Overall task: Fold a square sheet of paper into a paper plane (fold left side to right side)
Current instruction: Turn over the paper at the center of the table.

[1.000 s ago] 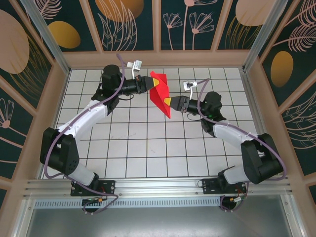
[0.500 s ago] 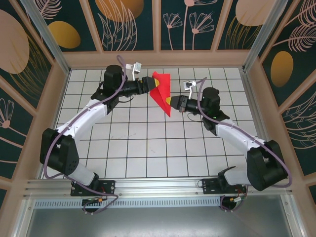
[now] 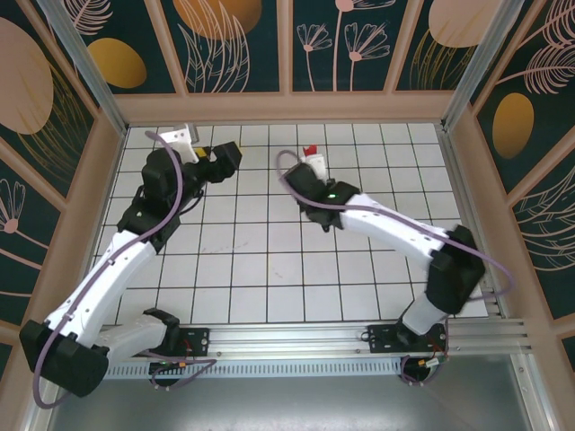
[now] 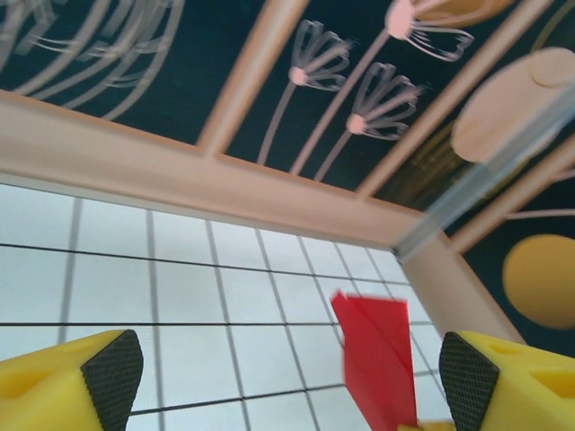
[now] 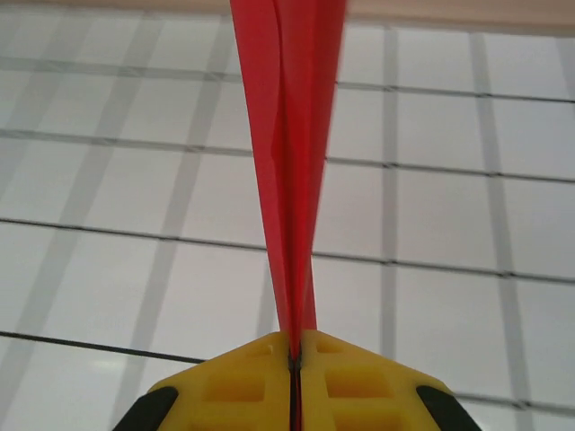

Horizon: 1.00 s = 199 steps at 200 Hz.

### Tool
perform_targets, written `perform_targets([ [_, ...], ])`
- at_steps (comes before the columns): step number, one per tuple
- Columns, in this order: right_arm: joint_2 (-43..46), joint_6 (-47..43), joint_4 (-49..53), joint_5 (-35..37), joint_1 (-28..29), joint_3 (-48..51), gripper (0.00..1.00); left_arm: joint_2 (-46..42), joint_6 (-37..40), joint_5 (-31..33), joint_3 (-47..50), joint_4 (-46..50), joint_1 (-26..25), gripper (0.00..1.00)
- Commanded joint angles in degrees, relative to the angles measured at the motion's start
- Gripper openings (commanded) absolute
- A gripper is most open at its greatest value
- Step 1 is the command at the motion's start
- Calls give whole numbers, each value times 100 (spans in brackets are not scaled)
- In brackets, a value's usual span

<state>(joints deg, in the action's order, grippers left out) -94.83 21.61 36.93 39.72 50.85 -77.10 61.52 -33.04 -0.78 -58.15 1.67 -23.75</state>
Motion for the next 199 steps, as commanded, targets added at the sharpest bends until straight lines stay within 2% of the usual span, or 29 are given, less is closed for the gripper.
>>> perform_targets([
  [1, -918, 430, 2013, 1700, 309, -530, 10, -231, 14, 840, 173, -58, -7, 88],
  [38, -2340, 472, 2508, 1731, 561, -1271, 10, -368, -58, 865, 209, -53, -7, 87],
  [62, -2926, 398, 2587, 1696, 615, -1621, 10, -291, -97, 752, 208, -79, -5, 87],
  [107, -3449, 14, 2339, 740, 660, -2045, 15, -23, -166, 451, 203, -78, -7, 86],
  [142, -3622, -191, 2131, -165, 655, -2121, 32, 205, -247, 196, 157, -95, -7, 86],
  [163, -3368, -247, 1770, -725, 662, -2015, 40, 311, -281, 122, 112, -77, -7, 86],
  [178, -2947, -302, 1393, -1031, 650, -1815, 56, 389, -329, 57, 76, -59, -7, 87],
  [199, -2303, -306, 1092, -1014, 638, -1496, 76, 569, -622, -230, 147, -303, -7, 92],
])
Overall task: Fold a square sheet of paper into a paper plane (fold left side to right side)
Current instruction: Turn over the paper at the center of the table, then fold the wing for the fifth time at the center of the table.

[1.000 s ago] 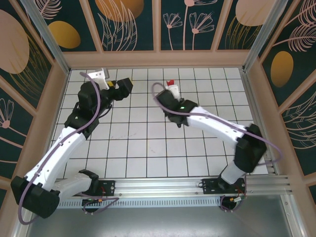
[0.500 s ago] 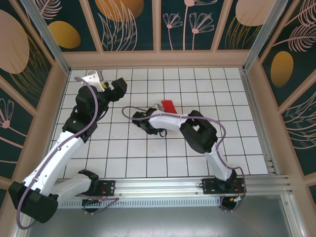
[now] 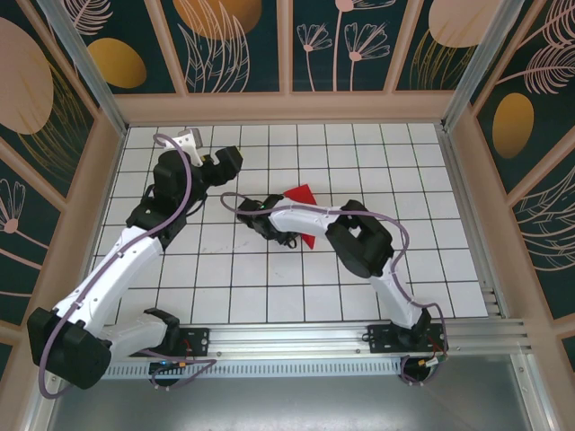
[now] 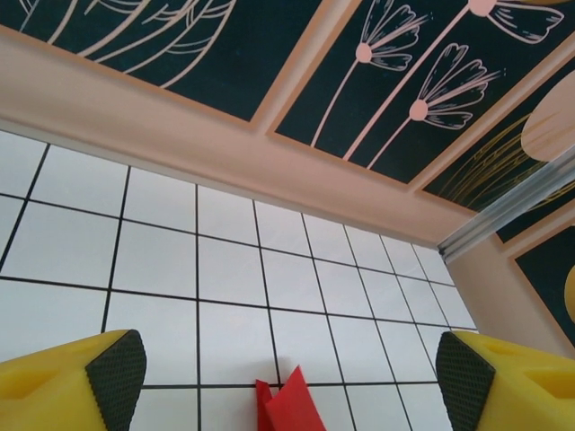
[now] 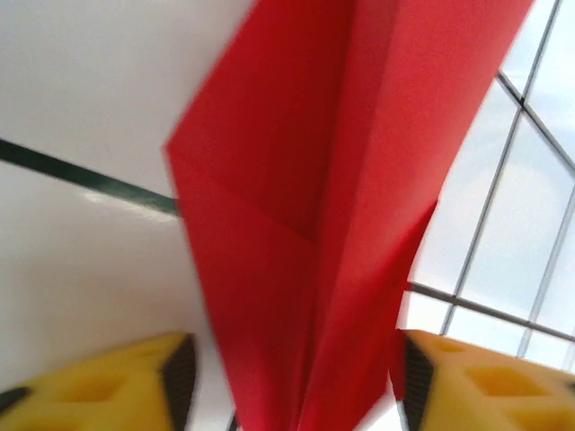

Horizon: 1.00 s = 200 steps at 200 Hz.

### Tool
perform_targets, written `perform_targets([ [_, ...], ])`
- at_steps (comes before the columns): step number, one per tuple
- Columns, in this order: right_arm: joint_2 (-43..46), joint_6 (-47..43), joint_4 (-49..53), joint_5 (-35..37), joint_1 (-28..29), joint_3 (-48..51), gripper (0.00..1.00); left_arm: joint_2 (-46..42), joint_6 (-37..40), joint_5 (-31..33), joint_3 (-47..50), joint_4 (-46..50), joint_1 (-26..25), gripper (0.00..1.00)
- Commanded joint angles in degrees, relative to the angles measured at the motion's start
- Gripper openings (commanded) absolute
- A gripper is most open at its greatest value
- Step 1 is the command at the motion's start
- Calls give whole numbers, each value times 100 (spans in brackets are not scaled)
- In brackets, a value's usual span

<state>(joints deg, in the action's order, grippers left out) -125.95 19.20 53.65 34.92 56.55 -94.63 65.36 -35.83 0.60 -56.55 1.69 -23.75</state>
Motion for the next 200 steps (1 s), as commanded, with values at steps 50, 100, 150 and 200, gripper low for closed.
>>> perform_targets([
  [50, 2580, -7, -1394, -961, -464, 1614, 84, 1435, -1514, -1728, 258, -1145, 163, 92],
  [100, 5108, 231, -4288, -4679, -2664, 4261, 85, 3235, -1781, -3725, 116, -2454, -7, 81],
  [150, 5543, 671, -5251, -6402, -3983, 5228, 87, 4582, -1725, -3971, -670, -2404, -200, 75],
  [200, 5513, 768, -5554, -6792, -4189, 5541, 87, 5468, -1877, -4247, -1030, -2578, -272, 65],
])
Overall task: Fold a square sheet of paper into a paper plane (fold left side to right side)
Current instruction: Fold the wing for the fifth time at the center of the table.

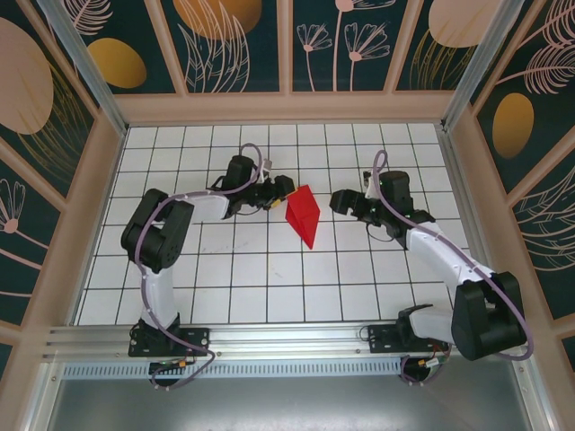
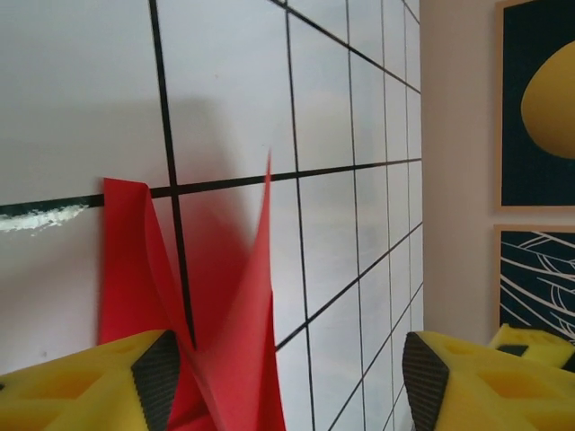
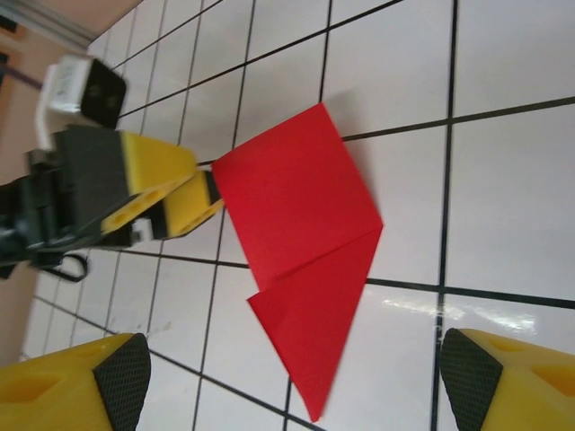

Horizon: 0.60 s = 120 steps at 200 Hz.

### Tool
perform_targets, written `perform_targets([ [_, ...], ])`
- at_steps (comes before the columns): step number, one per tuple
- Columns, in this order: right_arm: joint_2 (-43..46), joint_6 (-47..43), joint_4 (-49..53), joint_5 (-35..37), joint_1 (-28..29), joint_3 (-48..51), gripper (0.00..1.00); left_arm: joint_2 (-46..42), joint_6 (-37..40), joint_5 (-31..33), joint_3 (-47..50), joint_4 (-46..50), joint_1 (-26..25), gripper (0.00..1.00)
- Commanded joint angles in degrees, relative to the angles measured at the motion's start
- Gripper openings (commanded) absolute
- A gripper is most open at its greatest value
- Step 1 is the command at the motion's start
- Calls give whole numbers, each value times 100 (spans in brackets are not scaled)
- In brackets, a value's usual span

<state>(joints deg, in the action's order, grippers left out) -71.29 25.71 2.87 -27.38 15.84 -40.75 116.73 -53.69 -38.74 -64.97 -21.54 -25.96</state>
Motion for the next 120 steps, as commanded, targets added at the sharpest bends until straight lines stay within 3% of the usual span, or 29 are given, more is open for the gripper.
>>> perform_targets([
  [1, 41, 122, -496, -578, -117, 159, 87, 341, -90, -316, -190, -259, -51, 64],
  [18, 5, 189, -798, -862, -240, 271, 87, 453, -9, -374, -235, -259, -54, 54],
  [47, -132, 102, -1506, -1583, -369, 390, 88, 461, 382, -321, -245, -61, -50, 24],
  [73, -177, -296, -1930, -1707, -383, 457, 91, 307, 806, -381, -52, -131, -50, 6],
  [87, -330, -473, -2038, -1847, -412, 419, 91, 173, 1102, -471, 81, -183, -46, 0],
  [102, -601, -585, -2152, -2074, -461, 339, 99, 70, 1329, -675, 221, -281, -41, 0],
  [120, -1000, -784, -2245, -2336, -498, 229, 99, -56, 1402, -975, 415, -584, -41, 0],
])
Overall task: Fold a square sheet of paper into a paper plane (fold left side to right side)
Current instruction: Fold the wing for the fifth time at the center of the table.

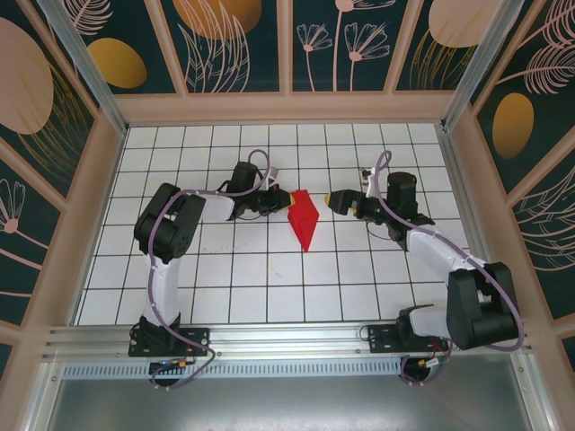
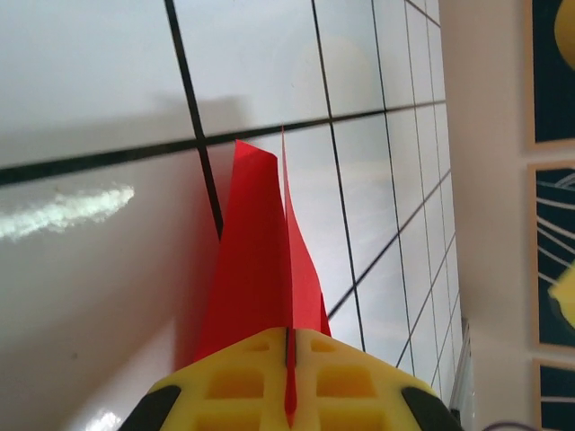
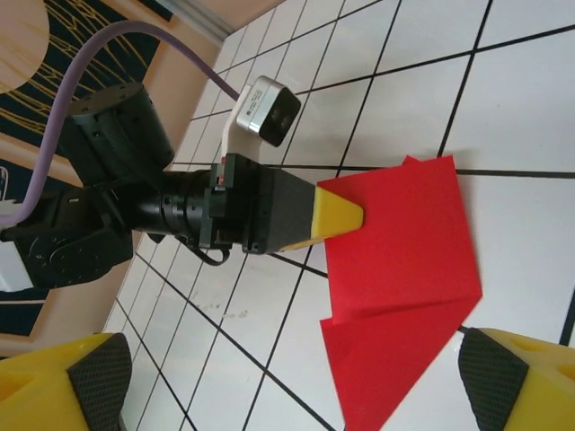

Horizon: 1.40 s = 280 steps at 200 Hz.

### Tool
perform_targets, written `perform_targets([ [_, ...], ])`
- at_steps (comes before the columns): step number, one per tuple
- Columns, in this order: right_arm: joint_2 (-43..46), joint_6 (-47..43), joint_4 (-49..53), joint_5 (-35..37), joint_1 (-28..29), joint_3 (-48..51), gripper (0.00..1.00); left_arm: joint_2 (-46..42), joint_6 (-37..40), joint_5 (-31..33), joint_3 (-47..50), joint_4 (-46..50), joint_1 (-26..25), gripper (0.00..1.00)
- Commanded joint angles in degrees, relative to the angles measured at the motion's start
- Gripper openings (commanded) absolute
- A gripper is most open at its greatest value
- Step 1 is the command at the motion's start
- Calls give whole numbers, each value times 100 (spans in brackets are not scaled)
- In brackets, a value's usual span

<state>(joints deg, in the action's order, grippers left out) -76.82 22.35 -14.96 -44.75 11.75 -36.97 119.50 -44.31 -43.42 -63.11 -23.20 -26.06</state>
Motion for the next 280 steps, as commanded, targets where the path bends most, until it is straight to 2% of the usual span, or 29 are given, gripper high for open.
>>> perform_targets([
  [1, -465, -458, -472, -624, -96, -155, 99, -341, 470, -526, 238, -433, -30, 0],
  [28, -1258, -876, -356, -1151, -129, -547, 85, -474, 577, -949, 428, -746, -30, 0],
  [45, -1756, -1107, -148, -1341, -132, -864, 79, -572, 746, -1082, 483, -714, -30, 0],
  [105, -2860, -1223, -16, -1722, -37, -1475, 72, -635, 906, -1321, 539, -694, -34, 0],
  [133, -3127, -1255, 15, -1787, 85, -1552, 69, -570, 907, -1392, 528, -725, -34, 0],
  [178, -3277, -1169, -256, -1965, 157, -1412, 59, -436, 876, -1419, 492, -725, -35, 0],
  [206, -3279, -1192, -260, -2087, 160, -1323, 45, -350, 874, -1365, 448, -686, -35, 0],
  [230, -3193, -1186, -278, -2168, 161, -1230, 27, -288, 881, -1293, 404, -644, -30, 0],
  [246, -3113, -1186, -263, -2163, 154, -1175, 16, -270, 917, -1243, 353, -564, -30, 6],
  [259, -3024, -1163, -239, -2112, 154, -1131, 9, -319, 1082, -1078, 289, -290, -30, 19],
  [272, -2958, -1088, -195, -2070, 155, -1115, 4, -443, 1302, -769, 206, 107, -23, 43],
  [280, -2910, -984, -200, -1987, 161, -1098, 3, -545, 1450, -567, 165, 341, -7, 48],
])
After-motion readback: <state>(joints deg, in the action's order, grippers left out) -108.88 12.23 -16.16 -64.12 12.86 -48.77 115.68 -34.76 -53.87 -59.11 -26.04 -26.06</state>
